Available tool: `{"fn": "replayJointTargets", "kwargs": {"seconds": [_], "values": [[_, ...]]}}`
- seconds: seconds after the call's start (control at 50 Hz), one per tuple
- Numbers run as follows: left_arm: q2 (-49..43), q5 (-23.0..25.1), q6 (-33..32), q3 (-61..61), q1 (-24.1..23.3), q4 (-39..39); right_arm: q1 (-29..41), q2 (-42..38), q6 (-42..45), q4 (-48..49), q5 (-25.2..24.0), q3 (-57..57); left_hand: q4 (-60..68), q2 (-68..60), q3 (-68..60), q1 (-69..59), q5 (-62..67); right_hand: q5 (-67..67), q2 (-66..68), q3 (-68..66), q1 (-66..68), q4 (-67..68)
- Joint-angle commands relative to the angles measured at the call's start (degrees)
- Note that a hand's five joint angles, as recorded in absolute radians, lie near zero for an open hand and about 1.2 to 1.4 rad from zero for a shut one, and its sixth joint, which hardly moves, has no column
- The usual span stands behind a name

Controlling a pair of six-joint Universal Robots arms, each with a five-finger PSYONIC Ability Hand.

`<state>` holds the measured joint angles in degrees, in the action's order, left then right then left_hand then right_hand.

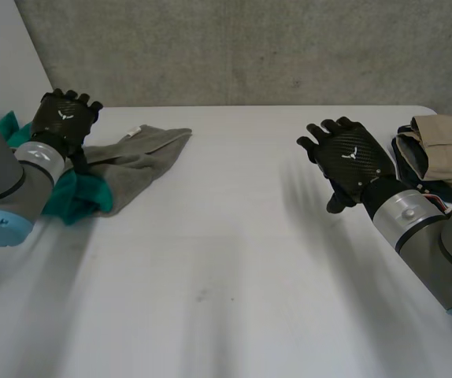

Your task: Fold the laundry.

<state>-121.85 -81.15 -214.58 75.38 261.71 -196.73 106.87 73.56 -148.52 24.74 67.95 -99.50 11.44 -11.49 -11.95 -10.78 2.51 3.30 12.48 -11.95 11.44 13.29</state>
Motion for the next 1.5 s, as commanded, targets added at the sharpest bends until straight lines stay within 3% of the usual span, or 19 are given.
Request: {"fn": "replayJointTargets", "kwargs": {"seconds": [0.02, 0.2, 0.42, 0.58, 0.7, 0.82, 0.98, 1.08, 1.2, 1.32, 1.5], "values": [[-4.17, 1.34, 0.74, -3.66, 0.65, 3.01, 0.18, -0.7, 0.5, -0.04, -0.01, 0.01, 1.97, -1.92, -1.45, -2.63, 0.89, -3.3, -2.48, 1.95, -1.44, -3.29], [-10.59, 5.65, 6.71, -7.62, 0.3, 8.38, 0.18, -1.32, 2.62, 0.04, 0.08, -0.08, 9.19, -9.14, -8.67, -9.85, 8.11, -3.3, -2.48, 1.95, -1.44, -3.29], [-15.43, 5.13, 8.57, -12.72, -0.85, 8.38, 0.18, -2.64, 2.71, 0.04, 0.08, -0.08, 20.3, -20.25, -19.79, -20.96, 19.23, -3.3, -2.48, 1.95, -1.44, -3.29], [-16.84, 5.04, 8.57, -14.74, -0.94, 8.29, 0.09, -3.42, 2.71, 0.13, 0.08, 0.01, 44.33, -44.28, -43.82, -44.99, 43.26, -3.3, -2.48, 1.95, -1.44, -3.29], [-18.25, 4.95, 8.39, -15.36, -1.02, 8.38, 0.09, -4.13, 2.97, 0.04, 0.08, 0.01, 44.53, -44.48, -44.02, -45.19, 43.46, -3.3, -2.48, 1.95, -1.44, -3.29], [-19.21, 4.86, 8.13, -15.79, -1.02, 8.29, 0.18, -4.13, 3.94, 0.04, 0.16, -0.08, 36.95, -36.9, -36.44, -37.61, 35.88, -3.3, -2.48, 1.95, -1.44, -3.29], [-19.39, 4.25, 8.04, -16.76, -1.37, 7.5, 0.18, -4.22, 3.94, 0.04, 0.16, -0.08, 60.5, -60.45, -59.99, -61.16, 59.43, -3.3, -2.48, 1.95, -1.44, -3.29], [-21.06, 3.37, 6.03, -18.17, -1.64, 5.92, 0.18, -4.13, 3.94, 0.04, 0.16, -0.17, 65.86, -65.81, -65.34, -66.51, 64.78, -3.3, -2.48, 1.95, -1.44, -3.29], [-22.91, 1.53, -1.96, -20.1, -1.73, 5.74, 0.0, -4.13, 3.94, 0.04, 0.16, -0.34, 68.56, -68.51, -68.05, -69.22, 67.49, -3.3, -2.48, 1.95, -1.44, -3.29], [-16.68, -0.5, -1.98, -20.72, -3.75, 5.04, -0.09, -4.13, 3.94, 0.04, 0.16, -0.17, 68.56, -68.51, -68.05, -69.22, 67.49, -3.3, -2.48, 1.95, -1.44, -3.29], [3.1, -3.75, 10.85, -28.44, -0.5, -1.11, -0.17, -4.04, 3.94, 0.04, 0.16, -0.25, 68.56, -68.51, -68.05, -69.22, 67.49, -3.3, -2.48, 1.95, -1.44, -3.29]]}}
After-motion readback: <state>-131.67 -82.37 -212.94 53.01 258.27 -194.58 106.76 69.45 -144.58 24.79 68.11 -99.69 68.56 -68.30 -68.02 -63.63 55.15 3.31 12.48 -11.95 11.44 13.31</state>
